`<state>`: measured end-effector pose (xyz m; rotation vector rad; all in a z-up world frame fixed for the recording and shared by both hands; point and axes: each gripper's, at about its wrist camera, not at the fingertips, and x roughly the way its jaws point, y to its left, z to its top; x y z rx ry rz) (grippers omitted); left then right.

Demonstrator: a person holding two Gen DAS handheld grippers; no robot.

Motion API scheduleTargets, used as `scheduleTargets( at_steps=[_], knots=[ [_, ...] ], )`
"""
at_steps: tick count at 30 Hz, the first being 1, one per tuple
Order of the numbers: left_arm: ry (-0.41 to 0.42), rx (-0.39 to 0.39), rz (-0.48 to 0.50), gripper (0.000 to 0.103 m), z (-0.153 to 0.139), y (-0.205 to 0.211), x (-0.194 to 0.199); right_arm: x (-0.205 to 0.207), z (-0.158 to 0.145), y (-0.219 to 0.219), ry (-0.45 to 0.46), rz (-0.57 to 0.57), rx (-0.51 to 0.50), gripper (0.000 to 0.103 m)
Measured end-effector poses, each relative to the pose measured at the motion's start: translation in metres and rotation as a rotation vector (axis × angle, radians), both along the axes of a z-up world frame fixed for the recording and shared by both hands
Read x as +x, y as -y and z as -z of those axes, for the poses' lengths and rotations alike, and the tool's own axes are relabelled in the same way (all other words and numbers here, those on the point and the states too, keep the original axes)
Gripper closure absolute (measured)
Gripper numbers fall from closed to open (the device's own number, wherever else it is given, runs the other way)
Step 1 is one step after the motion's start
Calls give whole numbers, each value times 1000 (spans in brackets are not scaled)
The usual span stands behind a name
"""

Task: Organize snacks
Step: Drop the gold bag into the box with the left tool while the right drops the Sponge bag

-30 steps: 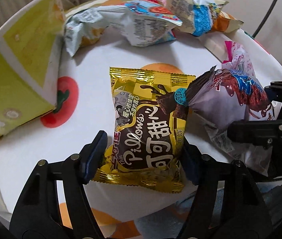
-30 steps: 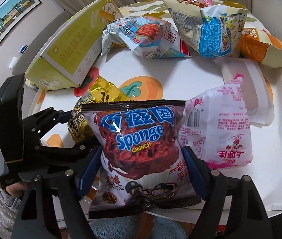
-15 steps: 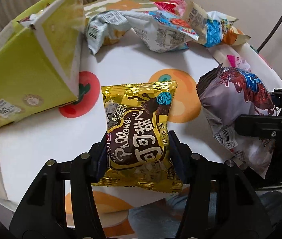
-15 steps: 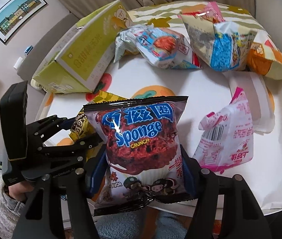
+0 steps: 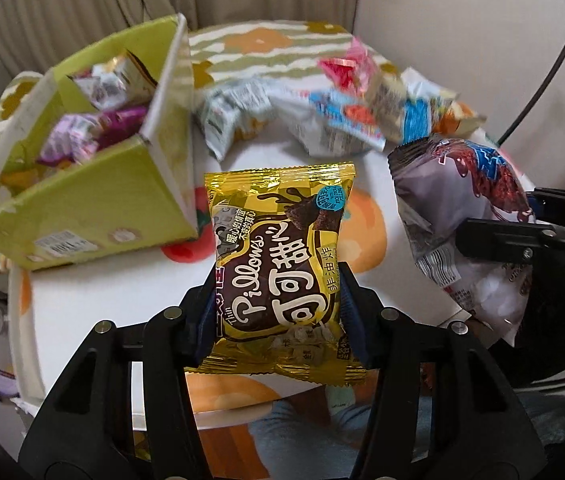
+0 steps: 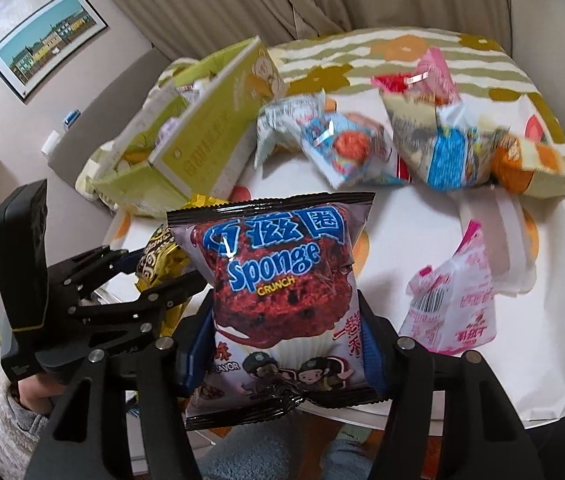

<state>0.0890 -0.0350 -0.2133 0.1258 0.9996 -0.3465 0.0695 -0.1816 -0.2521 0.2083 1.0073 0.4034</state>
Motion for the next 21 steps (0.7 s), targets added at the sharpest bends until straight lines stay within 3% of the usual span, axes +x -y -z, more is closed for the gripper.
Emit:
scheduleTargets(
  at_steps=[8,13,21],
  knots=[
    [84,-68,-53,54,-70,-29,16,19,-53,-8,94,15,18,46],
    [125,-60,-86,54,-100,-64,44,41,-84,-32,150,10,27,46],
    [120,-23,-139,54,-109,-133,102,95,-108,-98,179,-11,52,46]
  ],
)
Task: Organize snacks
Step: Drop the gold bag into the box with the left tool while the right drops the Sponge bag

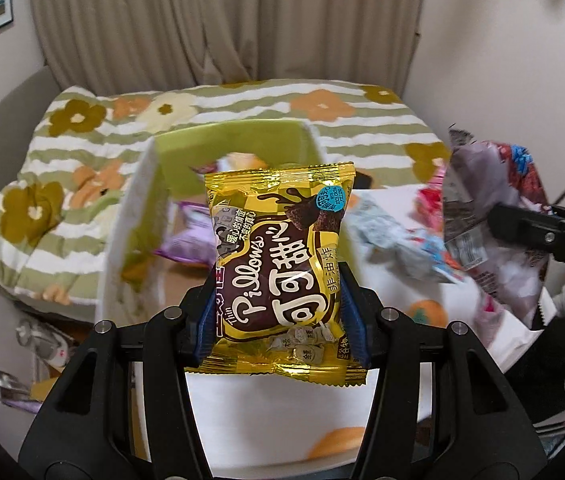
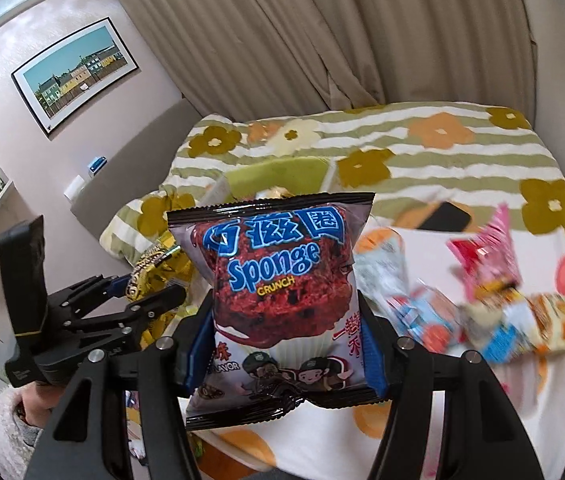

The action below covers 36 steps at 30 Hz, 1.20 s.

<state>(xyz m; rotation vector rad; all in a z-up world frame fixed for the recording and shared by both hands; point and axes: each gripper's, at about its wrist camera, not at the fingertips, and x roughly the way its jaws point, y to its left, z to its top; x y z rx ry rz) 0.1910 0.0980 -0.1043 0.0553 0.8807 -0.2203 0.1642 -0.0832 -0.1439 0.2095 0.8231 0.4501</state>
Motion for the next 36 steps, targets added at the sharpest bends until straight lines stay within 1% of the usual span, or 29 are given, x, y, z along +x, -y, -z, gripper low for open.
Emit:
scheduleTargets(
  at_steps=[4,8,13,15,16,17,19,20,24,27,29,32,36],
  knots=[
    [-22,29,-14,54,7,-34,29,22,-1,-35,-11,-7,6,46],
    [-56,74,4,54,24,-54,53,40,4,-65,-39,11,15,46],
    [-119,75,42,54,50,-74,75,57,15,-90,-78,52,17,46],
    [-124,80,49,51,55,-78,79,61,19,-95,-92,64,15,46],
    [-129,79,53,45,58,-80,81,62,21,-98,-98,70,14,46],
    [-134,82,53,26,60,-80,82,63,22,-100,-103,75,14,46],
    [-118,90,48,1,59,-81,81,64,25,-104,-112,81,10,46],
    [-101,84,50,1,58,-81,79,66,26,-106,-117,83,6,46],
    [-107,83,57,1,57,-84,75,69,31,-111,-131,88,-17,46],
    [-113,100,35,1,57,-88,70,71,34,-115,-147,90,-29,46],
    [-113,79,15,1,55,-93,66,72,38,-118,-153,88,-44,46],
    [-112,53,-12,1,51,-100,61,77,46,-120,-169,72,-40,45],
    [-103,66,-51,1,46,-105,55,81,51,-127,-173,50,-46,45]
  ],
)
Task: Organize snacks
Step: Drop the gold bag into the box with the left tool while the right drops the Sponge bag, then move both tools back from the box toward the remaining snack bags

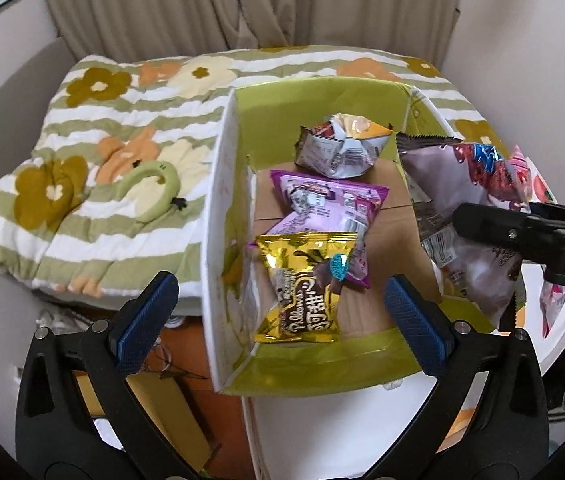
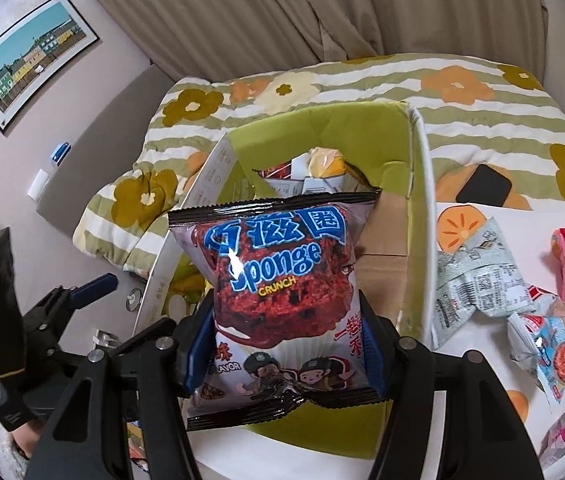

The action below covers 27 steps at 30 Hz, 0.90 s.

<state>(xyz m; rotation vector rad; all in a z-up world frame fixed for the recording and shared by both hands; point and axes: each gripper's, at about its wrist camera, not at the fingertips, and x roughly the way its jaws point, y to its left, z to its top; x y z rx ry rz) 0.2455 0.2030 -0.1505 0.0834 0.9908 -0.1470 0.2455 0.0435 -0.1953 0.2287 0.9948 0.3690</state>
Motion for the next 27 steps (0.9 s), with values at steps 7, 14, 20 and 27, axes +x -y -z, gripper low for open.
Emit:
scheduleTargets(
  at_steps=[7,14,20,27],
  knots=[
    [12,-3,-66,1,-4,-12,-9,-5,3,-3,47,-30,12,0],
    [-6,-30,-100,1,3,-16,-23,-21,5,2,101,-33,-29,0],
    [9,-48,-94,1,-2,-12,-32,-31,-1,6,120,-24,-23,0],
    [56,-60,-70,1,-19,-3,-46,-54,-22,11,166,1,-51,0]
  ],
)
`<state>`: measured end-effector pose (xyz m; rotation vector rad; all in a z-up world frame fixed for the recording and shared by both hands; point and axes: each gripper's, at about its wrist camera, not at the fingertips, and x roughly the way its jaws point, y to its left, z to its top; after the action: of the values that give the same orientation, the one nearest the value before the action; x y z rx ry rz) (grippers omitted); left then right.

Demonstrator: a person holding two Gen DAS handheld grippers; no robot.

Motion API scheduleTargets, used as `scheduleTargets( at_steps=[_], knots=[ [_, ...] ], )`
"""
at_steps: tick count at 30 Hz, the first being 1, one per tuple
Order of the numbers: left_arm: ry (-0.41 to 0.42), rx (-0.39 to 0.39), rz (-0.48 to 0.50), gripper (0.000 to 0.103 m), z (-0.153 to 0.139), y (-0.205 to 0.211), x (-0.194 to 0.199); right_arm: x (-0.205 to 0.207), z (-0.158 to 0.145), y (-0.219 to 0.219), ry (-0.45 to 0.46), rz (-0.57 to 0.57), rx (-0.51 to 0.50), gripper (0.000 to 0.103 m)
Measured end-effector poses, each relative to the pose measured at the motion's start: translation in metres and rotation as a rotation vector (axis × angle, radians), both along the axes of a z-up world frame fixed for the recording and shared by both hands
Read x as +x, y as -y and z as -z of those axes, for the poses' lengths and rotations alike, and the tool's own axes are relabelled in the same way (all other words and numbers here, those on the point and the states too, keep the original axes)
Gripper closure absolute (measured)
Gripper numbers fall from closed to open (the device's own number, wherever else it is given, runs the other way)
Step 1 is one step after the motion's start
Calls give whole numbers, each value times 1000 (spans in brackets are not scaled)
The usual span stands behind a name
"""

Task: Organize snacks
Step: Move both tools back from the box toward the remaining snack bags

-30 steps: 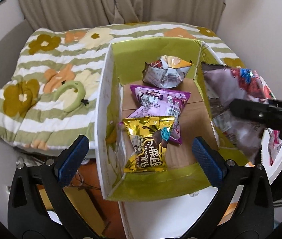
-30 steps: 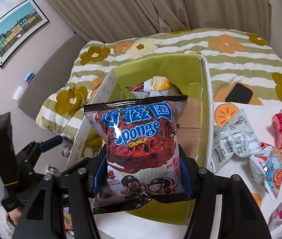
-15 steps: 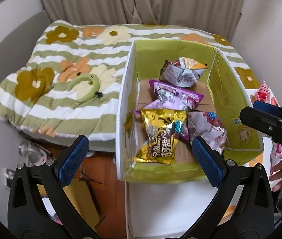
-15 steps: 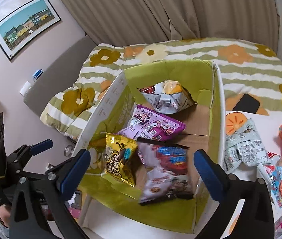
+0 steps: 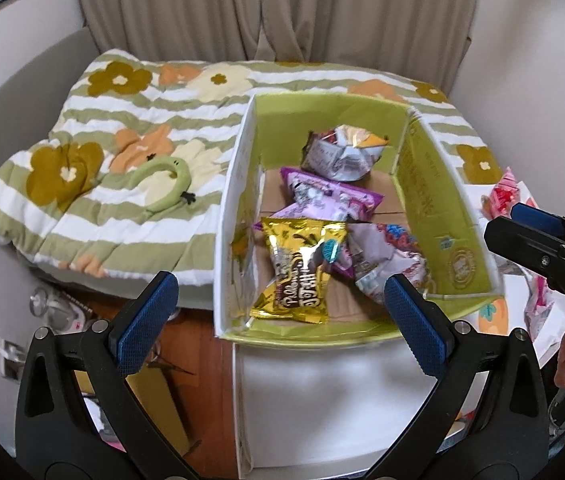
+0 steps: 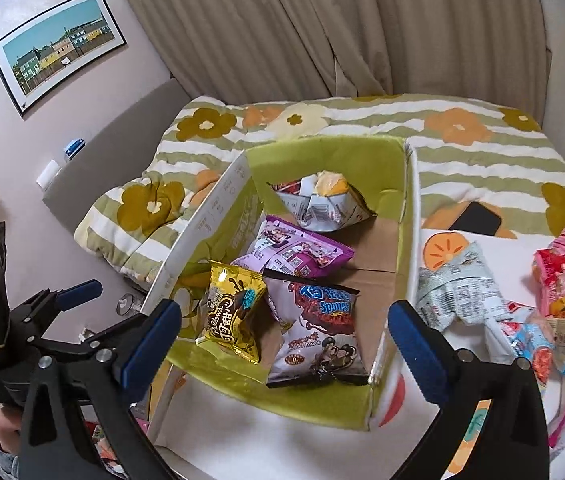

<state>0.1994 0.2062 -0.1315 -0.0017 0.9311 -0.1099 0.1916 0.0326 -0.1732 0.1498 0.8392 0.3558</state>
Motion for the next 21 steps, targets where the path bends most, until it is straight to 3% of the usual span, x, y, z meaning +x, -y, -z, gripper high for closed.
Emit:
scheduleTargets(
  at_steps=[9,21],
  knots=[
    [60,-18,117,1,-26,46,-12,-37,-31,40,75,94,-48,0],
    [94,-51,240,1,-47,166,-17,-78,-46,163,82,255,-98,0]
  ],
)
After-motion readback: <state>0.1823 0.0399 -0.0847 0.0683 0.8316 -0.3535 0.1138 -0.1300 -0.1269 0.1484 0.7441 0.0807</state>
